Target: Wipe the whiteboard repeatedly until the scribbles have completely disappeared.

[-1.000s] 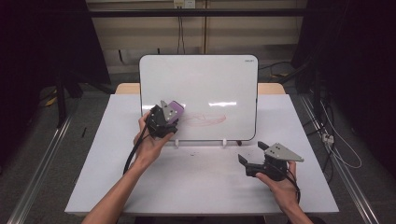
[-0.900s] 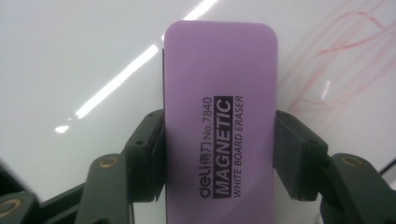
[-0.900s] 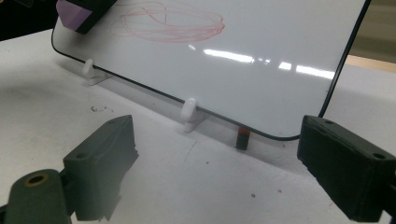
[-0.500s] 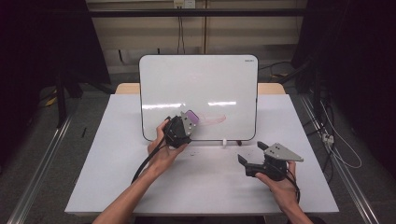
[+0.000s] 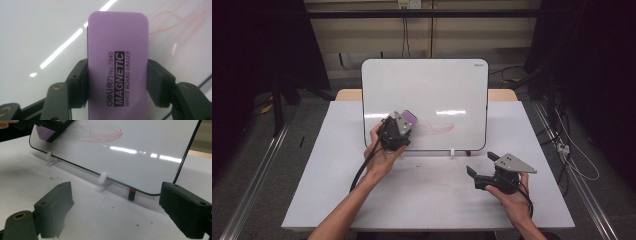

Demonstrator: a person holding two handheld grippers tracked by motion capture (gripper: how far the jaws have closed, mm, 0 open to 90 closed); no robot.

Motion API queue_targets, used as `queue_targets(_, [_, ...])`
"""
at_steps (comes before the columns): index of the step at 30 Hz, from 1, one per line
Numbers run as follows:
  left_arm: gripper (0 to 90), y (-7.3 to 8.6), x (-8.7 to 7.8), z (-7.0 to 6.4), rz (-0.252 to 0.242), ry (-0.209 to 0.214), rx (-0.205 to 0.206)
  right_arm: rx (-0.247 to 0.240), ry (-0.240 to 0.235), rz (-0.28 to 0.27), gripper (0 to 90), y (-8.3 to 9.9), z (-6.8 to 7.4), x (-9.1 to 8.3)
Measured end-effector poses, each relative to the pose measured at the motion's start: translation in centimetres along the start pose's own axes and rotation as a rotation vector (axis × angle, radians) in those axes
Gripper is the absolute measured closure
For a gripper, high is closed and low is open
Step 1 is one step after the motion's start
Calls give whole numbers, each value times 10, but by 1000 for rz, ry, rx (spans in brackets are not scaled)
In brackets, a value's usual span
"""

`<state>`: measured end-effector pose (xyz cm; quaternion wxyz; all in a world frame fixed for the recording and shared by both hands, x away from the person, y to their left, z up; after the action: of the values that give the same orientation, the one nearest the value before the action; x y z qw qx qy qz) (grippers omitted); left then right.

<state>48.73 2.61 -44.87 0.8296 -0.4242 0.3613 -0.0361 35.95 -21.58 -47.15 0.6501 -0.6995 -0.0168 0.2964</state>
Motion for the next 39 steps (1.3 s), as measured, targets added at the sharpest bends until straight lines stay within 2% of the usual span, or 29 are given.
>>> queue_targets(6, [412, -2, 6, -31, 12, 29, 72, 7, 0, -1, 112, 1, -2, -2])
queue_targets(7, [412, -2, 6, -36, 22, 46, 89, 7, 1, -1, 112, 1, -2, -2])
queue_targets(9, [412, -1, 7, -41, 19, 40, 107, 6, 1, -4, 112, 1, -2, -2])
queue_targets(11, [412, -2, 7, -39, 23, 60, 94, 3, 2, -5, 112, 0, -2, -2])
queue_targets(14, [413, -7, 6, -28, 8, 38, 82, 3, 1, -5, 112, 0, -1, -2])
queue_targets(18, [413, -22, 6, 0, -18, 11, 1, 7, 1, -3, 112, 1, -2, -2])
queue_targets(20, [413, -28, 6, 8, -28, 7, -27, 11, 3, -6, 112, 0, -3, -3])
queue_targets(21, [413, -28, 7, 8, -19, 5, -18, 11, 4, -6, 112, 0, -3, -3])
queue_targets(24, [413, -27, 9, -6, -22, 11, 26, 8, 5, -6, 112, 0, -4, -3])
queue_targets(31, [412, -15, 16, -61, 13, 71, 152, 6, 1, -5, 112, 0, -2, -3])
queue_targets(32, [412, -15, 16, -64, 21, 68, 169, 5, 3, -4, 112, 0, -2, -3])
queue_targets(34, [412, -16, 16, -62, 23, 92, 154, 5, 1, -5, 112, 0, -1, -3])
queue_targets(36, [412, -18, 16, -57, 22, 85, 159, 4, 0, -3, 112, 0, -2, -2])
queue_targets(39, [413, -28, 15, -40, 11, 64, 116, 3, -1, -3, 112, 0, -2, -2])
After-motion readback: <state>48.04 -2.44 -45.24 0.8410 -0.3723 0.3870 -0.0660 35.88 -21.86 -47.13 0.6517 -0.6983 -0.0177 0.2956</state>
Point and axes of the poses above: each handheld gripper's, and its own axes: x roughly forward along the jaws, y roughly out of its underside, z roughly to its left, the point moved 8 cm from there along x, roughly forward along the jaws, and after that the axes turned 2 degrees about y, right-handed, at the moved point
